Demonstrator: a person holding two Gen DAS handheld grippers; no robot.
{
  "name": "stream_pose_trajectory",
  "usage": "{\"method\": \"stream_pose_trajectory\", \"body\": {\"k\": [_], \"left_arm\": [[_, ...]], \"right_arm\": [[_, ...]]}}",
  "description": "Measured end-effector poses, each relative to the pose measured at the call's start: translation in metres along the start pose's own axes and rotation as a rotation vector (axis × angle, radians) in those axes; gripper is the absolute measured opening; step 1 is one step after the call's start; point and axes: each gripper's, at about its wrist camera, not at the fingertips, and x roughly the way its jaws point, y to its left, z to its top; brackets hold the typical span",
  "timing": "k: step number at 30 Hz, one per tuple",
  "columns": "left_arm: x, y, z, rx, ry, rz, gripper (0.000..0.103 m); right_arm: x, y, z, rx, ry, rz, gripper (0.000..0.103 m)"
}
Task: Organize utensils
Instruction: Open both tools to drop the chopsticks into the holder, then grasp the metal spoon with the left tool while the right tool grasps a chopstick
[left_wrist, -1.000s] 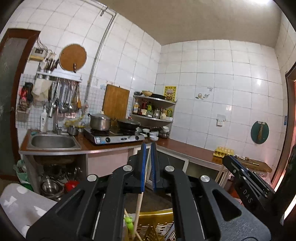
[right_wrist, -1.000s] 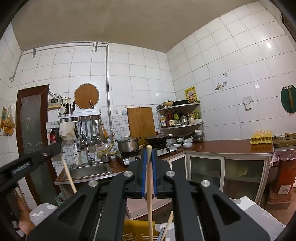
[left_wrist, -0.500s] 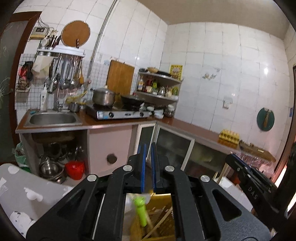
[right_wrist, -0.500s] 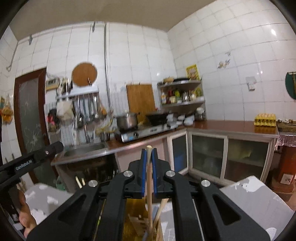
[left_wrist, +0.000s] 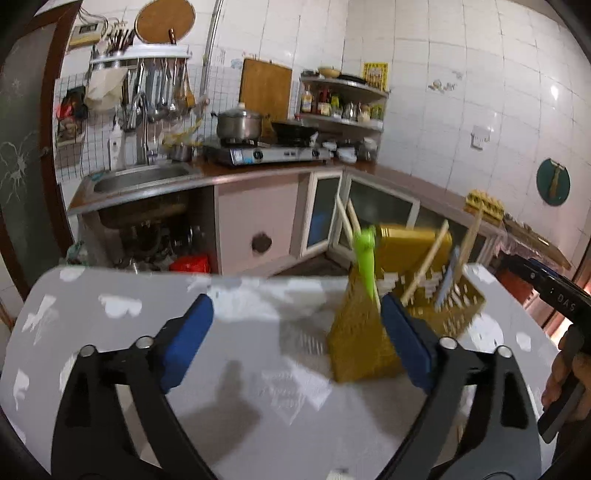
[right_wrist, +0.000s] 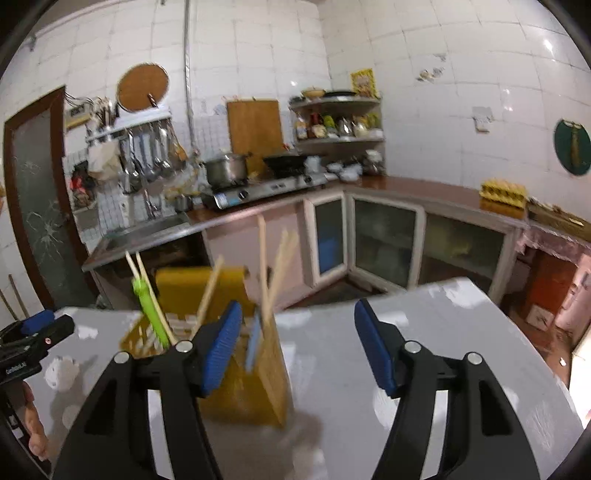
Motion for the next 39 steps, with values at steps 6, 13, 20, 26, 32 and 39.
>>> {"method": "stream_pose_trajectory", "body": {"k": [6,13,20,26,32,39], "left_arm": [[-0.01,-0.008,-0.038,0.048,0.089,0.013,0.098],[0.01,-0.016,-0.085,0.144,0.224,0.044,0.098],[0.019,-0.014,-0.103,0.15,0.289,0.037,0.098],[0.023,-0.023,-0.11,0.137,0.362,-0.025,0.098],[0.019,-0.041,-0.114,0.134,0.402,-0.095,0.098],[0.01,-0.092,-0.124,0.217,0.41,-0.185,0.098]], "right_arm": [[-0.018,-0.003,-0.058,0.033,0.169,-0.083,0.063],[-0.012,0.01,-0.131,0.036,0.346,-0.138,0.063],[0.0,0.033,-0.15,0.046,0.454,-0.164,0.04],[0.004,0.041,-0.154,0.057,0.482,-0.159,0.01],[-0.003,0.029,-0.154,0.06,0.474,-0.119,0.006],[-0.02,-0.011,-0.156,0.071,0.465,-0.135,0.006]]}}
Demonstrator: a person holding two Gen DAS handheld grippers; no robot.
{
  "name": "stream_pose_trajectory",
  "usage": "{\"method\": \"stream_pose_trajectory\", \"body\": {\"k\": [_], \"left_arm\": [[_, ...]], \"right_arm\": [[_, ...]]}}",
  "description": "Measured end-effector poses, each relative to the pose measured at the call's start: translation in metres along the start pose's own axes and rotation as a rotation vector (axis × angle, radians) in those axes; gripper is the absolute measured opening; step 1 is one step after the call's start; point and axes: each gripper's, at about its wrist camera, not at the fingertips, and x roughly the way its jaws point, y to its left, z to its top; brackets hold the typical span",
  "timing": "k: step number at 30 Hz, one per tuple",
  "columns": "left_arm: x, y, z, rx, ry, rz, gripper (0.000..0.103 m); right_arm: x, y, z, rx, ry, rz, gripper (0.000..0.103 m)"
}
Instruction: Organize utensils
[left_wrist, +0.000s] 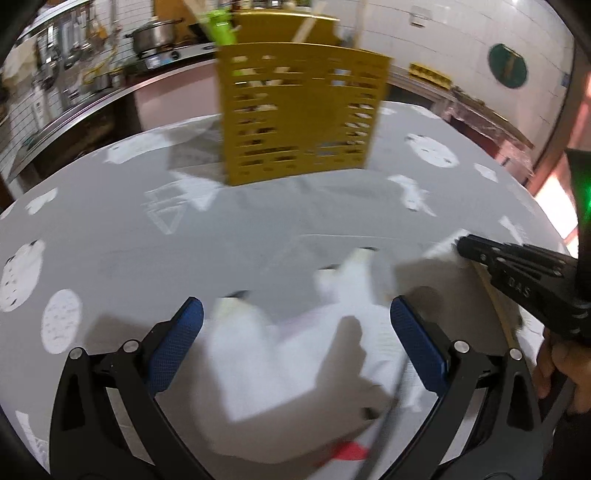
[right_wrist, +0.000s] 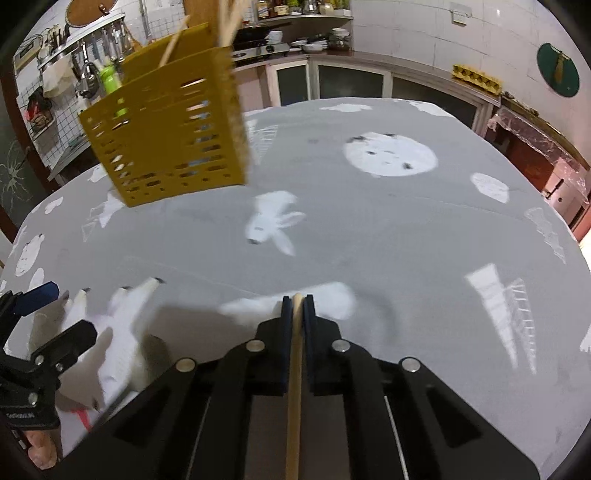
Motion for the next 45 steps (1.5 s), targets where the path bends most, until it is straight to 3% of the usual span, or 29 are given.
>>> {"method": "stream_pose_trajectory", "body": {"k": [11,13,17,22,31,37,45], "left_arm": [[0.018,-0.057,-0.002,0.12,0.047,-0.086,0.096],[0.024,-0.056,-0.004,0.138,0.061,-0.084,0.087],[0.035,-0.063,-0.001,0.169,0.076,-0.037,0.077],[0.04,-0.051,0.017,0.121,0.095,-0.027,0.054],[0.03,-0.044,0.009,0.103,0.102,-0.005,0.035],[0.025,-0.033,0.012,0.05,0.086,-0.012,0.035],[-0.019,-0.008,0.026,-0.048,-0.058,0.018,0.035]], "right_arm": [[-0.007,-0.045,-0.006,0.043,-0.008,0.004,0.007],[-0.007,-0.047,-0.008,0.046,-0.009,0.009,0.007],[-0.006,-0.049,-0.007,0.055,-0.011,0.017,0.007],[-0.006,-0.045,-0.006,0.047,-0.012,0.024,0.006],[-0.009,-0.034,-0.004,0.022,-0.019,0.034,0.006],[-0.019,-0.032,0.001,0.019,-0.044,0.042,0.006],[-0.04,-0.026,0.011,0.019,-0.11,0.068,0.006]]}}
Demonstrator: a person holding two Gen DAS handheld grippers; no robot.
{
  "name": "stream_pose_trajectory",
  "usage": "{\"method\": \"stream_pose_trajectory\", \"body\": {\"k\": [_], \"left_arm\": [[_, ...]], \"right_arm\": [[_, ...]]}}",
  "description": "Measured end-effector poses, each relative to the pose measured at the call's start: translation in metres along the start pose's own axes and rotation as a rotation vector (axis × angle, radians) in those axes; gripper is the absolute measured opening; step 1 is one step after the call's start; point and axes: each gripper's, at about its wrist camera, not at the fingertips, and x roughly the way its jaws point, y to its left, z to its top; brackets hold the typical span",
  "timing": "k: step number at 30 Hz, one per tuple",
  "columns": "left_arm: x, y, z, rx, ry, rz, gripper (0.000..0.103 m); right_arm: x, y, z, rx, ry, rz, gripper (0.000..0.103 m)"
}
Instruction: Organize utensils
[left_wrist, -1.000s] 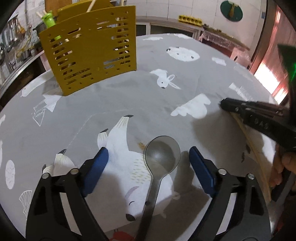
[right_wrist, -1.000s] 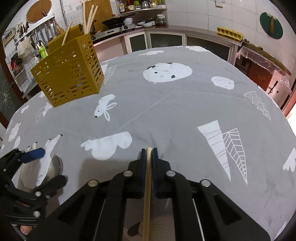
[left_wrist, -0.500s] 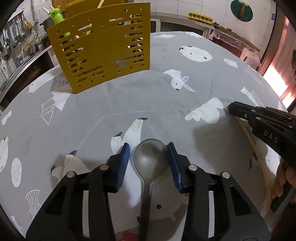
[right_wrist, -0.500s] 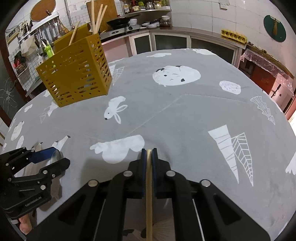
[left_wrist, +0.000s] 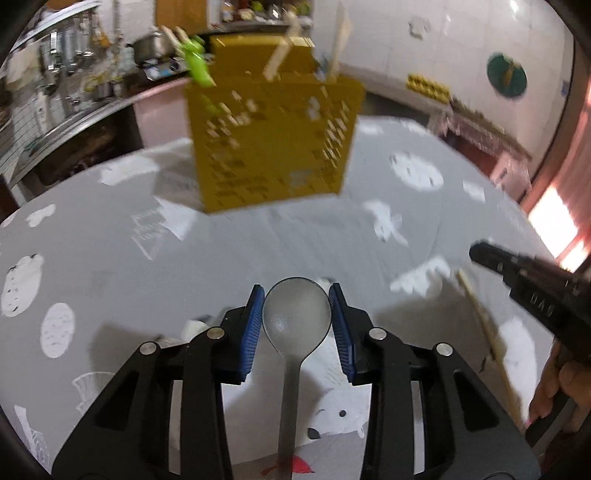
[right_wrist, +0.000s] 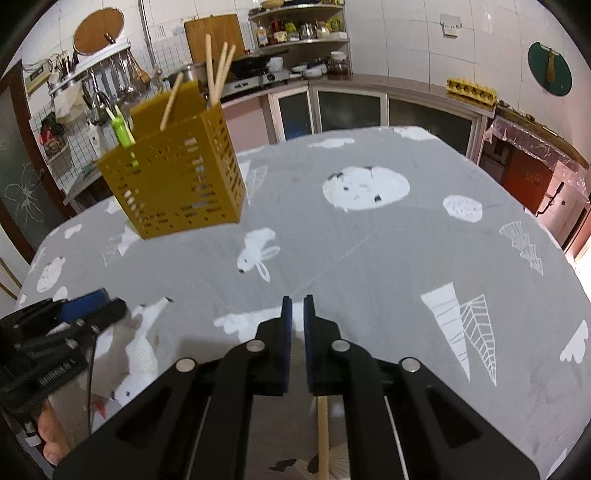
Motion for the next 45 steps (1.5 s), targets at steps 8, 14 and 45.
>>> {"method": "stream_pose_trajectory", "body": {"k": [8,14,45], "left_arm": [[-0.038,0.023,0.013,-0.059,-0.101,0.026,0.035],[-0.018,0.027,0.003,-0.073,-0.066,0.057,0.035],[-0.065,0.035,0.015,-0.111,-0.219,0.103,0.035]], "right_arm": [[0.004,-0.007,0.014,-0.016,0.013,0.019,0.008],[0.017,-0.01,-0.005,-0.042,0.048,-0.032,0.049],[-0.044,0.01,0.033,0.003,-0.243,0.134,0.006]]}}
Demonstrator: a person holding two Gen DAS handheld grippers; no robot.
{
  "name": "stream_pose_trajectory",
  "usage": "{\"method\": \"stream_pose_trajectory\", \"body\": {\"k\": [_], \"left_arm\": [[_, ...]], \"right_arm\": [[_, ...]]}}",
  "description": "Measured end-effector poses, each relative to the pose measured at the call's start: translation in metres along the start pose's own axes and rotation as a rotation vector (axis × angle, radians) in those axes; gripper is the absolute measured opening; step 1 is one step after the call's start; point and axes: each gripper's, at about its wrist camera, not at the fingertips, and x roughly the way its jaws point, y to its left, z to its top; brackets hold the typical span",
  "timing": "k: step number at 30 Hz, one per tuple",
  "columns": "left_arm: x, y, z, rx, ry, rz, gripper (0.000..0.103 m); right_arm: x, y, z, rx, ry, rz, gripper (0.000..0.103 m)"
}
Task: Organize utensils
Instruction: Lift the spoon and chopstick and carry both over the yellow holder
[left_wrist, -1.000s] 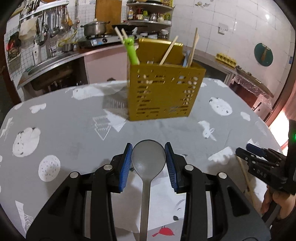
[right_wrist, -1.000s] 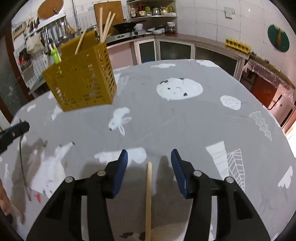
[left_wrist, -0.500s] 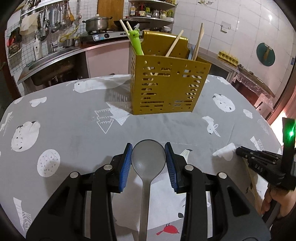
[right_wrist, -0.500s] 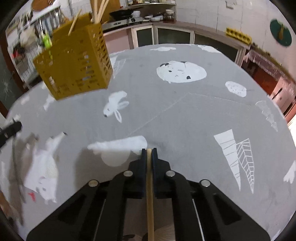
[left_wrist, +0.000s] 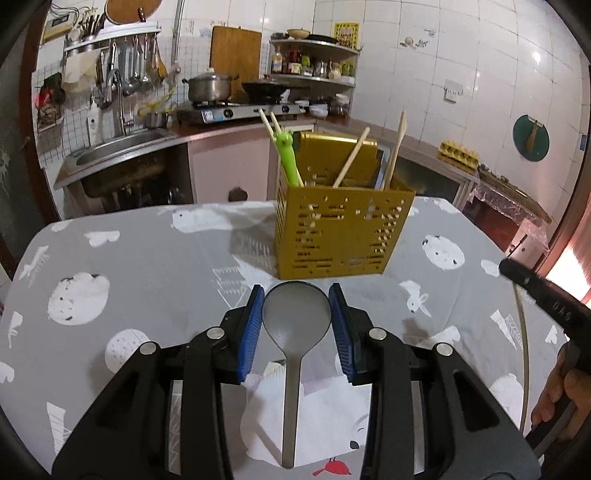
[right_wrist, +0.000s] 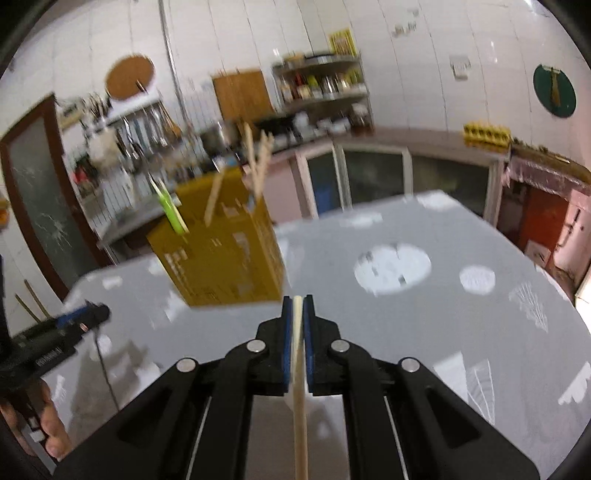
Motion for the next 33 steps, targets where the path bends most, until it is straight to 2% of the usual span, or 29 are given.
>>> {"method": "stream_pose_trajectory", "body": {"k": [4,15,29,33], "left_arm": [[-0.004,0.001,0.002,-0.008,-0.019,-0.005,0.035],[-0.002,0.007,0.009,-0.019,-0.053,-0.015,0.035],[0.001,0.016,0.02,-0.041,-0.098,-0.018,0.035],[-0.011,0.018,0.034,-0.037,-0.14,-0.025,0.035]], "right_arm": [[-0.01,0.005,0.007,-0.005,-0.085,0.037,0.006],[-0.007,0.009,0.017,-0.013,-0.113,0.053,0.006],[-0.018,0.023,0.045,-0.054,-0.27,0.093,0.006],[-0.018,0.027,0.057,-0.055,-0.305,0.11,0.006]]}}
